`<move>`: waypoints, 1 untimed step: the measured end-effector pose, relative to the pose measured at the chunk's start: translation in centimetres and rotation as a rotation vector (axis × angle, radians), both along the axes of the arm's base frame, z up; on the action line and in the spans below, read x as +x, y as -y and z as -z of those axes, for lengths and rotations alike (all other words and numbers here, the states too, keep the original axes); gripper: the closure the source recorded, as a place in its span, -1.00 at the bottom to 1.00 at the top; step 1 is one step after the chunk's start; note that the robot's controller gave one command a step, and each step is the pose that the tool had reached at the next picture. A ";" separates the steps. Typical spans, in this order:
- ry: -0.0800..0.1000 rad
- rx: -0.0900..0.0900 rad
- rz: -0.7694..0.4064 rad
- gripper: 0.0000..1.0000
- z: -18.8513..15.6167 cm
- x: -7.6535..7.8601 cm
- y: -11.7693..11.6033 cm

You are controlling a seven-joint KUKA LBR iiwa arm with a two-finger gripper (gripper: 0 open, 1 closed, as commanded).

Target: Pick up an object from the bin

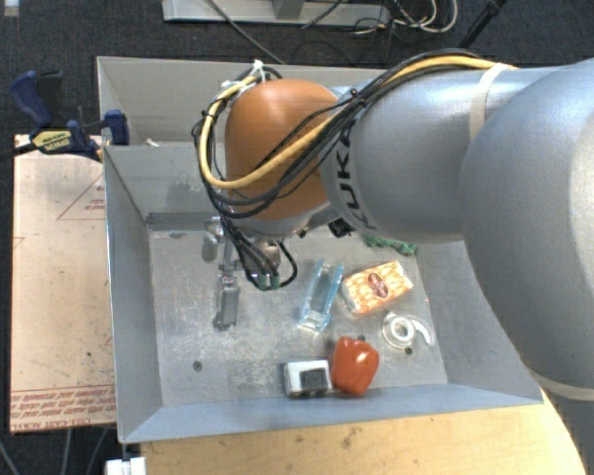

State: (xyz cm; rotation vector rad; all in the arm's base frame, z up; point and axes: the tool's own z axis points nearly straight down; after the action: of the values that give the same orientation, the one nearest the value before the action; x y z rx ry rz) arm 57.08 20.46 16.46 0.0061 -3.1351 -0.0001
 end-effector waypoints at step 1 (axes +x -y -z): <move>0.007 0.002 0.003 -1.00 -0.5 0.2 0.1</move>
Offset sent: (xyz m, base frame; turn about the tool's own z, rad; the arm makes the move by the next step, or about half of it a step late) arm 0.0122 -0.0584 0.0105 0.0214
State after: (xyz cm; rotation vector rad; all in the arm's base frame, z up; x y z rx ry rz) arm 57.26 20.36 16.97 0.0012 -3.1423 -0.0025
